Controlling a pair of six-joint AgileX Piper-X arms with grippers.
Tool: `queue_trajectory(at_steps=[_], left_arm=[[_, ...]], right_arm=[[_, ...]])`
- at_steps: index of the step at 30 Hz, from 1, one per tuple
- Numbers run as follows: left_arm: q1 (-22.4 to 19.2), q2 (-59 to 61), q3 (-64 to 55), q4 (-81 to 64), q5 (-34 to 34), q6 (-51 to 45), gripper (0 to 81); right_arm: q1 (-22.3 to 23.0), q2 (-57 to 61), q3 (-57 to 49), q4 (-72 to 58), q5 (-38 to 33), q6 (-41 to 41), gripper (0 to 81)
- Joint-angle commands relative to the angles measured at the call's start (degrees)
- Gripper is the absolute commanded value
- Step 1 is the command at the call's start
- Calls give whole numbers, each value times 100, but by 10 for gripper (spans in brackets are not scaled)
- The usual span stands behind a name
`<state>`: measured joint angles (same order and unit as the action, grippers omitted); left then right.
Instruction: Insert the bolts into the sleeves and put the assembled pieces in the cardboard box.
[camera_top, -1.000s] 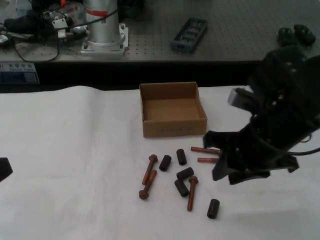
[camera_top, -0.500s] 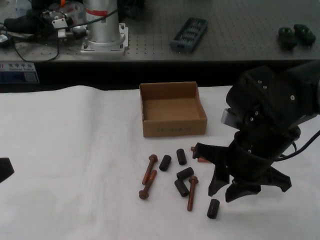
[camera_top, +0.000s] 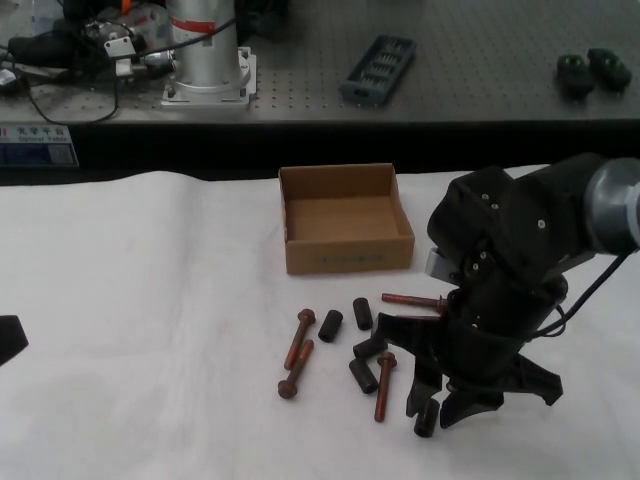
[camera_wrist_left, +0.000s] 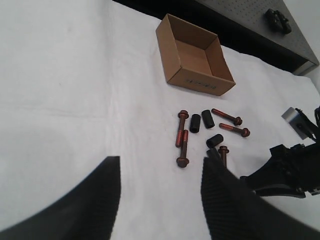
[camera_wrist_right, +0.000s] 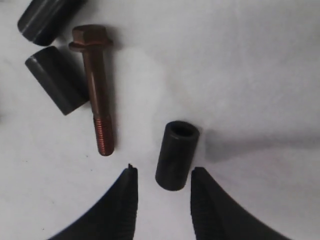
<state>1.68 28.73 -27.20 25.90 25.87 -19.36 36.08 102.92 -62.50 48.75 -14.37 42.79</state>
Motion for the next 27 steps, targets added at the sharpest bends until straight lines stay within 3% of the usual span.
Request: queue_trajectory(at_steps=[1,19,27], left_arm=[[13,9,-70,-29,59,217,369],[13,9,-70,-29,59,356,369],[13,9,-70,-29,59,356,369]], right_arm=[[10,50,-54,-18,-40,4,277],[10,352,-54,-222,227,133,274],[10,352,-54,-435,282,133,169]])
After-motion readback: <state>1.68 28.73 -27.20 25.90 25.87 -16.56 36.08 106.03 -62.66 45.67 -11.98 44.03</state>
